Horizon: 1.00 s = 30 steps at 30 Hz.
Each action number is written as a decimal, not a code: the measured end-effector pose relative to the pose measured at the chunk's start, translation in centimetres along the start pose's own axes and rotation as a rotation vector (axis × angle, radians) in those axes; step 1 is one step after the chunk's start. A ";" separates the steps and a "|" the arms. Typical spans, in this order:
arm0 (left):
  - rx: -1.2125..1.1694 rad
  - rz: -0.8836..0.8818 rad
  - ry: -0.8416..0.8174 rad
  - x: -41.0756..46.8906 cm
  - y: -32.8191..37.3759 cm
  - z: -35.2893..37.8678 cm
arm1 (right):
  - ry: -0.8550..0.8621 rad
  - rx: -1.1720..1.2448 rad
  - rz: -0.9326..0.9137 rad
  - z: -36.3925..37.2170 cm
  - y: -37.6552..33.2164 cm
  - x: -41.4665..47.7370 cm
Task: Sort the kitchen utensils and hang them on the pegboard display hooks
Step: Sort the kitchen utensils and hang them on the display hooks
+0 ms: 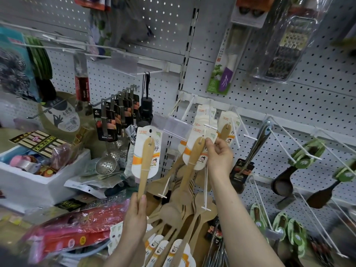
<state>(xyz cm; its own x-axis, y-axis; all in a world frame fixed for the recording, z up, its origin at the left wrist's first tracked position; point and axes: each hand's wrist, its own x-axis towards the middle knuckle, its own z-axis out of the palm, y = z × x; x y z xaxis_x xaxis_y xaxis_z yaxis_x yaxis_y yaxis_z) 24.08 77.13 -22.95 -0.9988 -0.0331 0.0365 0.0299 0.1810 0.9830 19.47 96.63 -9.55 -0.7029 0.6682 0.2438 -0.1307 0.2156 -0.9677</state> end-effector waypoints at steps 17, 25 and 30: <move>-0.106 -0.036 -0.064 0.3 -0.6 0.8 | 0.041 0.026 -0.069 0.4 1.2 -2.4; -0.172 -0.029 -0.214 -0.7 0.3 2.0 | 0.035 0.107 -0.172 -0.2 0.2 -4.8; -0.184 -0.020 -0.308 -1.6 0.2 2.8 | -0.139 0.097 -0.127 0.1 -0.4 -5.3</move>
<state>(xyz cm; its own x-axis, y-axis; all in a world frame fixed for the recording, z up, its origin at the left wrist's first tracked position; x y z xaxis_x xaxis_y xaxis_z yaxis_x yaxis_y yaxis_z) 25.56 79.95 -23.32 -0.9632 0.2685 -0.0115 -0.0114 0.0020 0.9999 23.19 92.93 -10.51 -0.7654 0.5339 0.3593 -0.2860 0.2180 -0.9331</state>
